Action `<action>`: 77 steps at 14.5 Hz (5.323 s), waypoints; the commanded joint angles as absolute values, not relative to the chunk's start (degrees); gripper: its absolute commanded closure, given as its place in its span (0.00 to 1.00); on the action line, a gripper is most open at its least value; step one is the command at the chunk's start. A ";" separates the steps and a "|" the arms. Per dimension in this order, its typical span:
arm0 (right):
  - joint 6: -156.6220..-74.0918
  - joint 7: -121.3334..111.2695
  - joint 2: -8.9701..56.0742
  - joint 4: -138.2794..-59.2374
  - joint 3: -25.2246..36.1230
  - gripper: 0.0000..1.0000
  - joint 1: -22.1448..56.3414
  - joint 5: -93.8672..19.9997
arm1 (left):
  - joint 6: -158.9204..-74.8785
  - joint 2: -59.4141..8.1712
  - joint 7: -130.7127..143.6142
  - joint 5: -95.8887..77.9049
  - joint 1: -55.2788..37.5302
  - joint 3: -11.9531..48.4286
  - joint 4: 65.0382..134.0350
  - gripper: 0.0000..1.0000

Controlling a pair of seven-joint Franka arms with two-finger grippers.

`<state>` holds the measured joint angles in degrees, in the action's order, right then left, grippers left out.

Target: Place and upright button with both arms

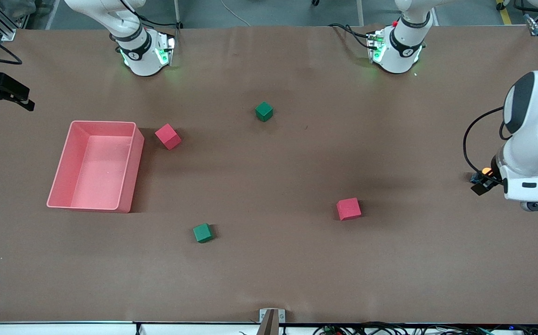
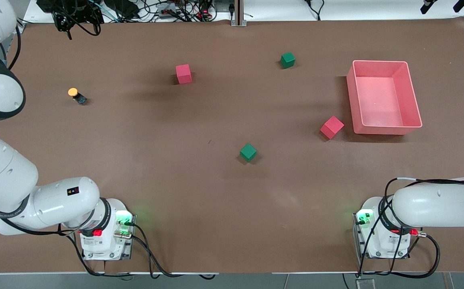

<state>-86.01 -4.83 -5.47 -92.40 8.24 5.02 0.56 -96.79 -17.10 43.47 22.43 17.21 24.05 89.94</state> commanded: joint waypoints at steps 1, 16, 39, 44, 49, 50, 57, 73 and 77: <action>-86.31 -5.36 -6.24 -92.99 7.38 0.00 3.60 -0.35 | -93.70 -13.64 31.95 15.76 18.36 24.17 89.74 0.00; -86.13 -5.36 -6.24 -92.90 7.12 0.00 2.90 -0.35 | -83.94 -0.62 4.57 -3.78 10.12 11.96 89.30 0.00; -86.04 -5.36 -6.68 -93.25 7.29 0.00 2.99 -1.76 | -85.08 9.22 0.88 -1.76 -1.58 1.05 94.30 0.00; -86.05 -5.36 -6.59 -93.25 7.29 0.00 2.99 -1.76 | -86.22 13.00 0.79 1.67 -1.58 3.43 97.29 0.00; -86.04 -5.36 -6.50 -93.25 7.21 0.00 3.16 -1.76 | -86.13 13.18 2.20 0.70 -1.32 3.60 97.38 0.00; -85.96 -5.36 -6.50 -93.25 7.21 0.00 3.16 -1.76 | -86.13 13.18 2.55 -0.34 -1.32 3.60 97.38 0.00; -85.96 -5.36 -6.42 -93.43 7.21 0.00 3.25 -1.76 | -85.78 12.92 3.16 -2.64 -1.14 3.43 97.38 0.00; -85.96 -5.36 -6.33 -93.43 7.21 0.00 3.16 -1.76 | -85.78 12.39 3.25 -2.64 -1.23 3.43 97.12 0.00; -85.96 -5.36 -6.33 -93.43 7.21 0.00 3.08 -1.76 | -85.78 12.39 3.43 -2.64 -1.32 3.43 96.94 0.00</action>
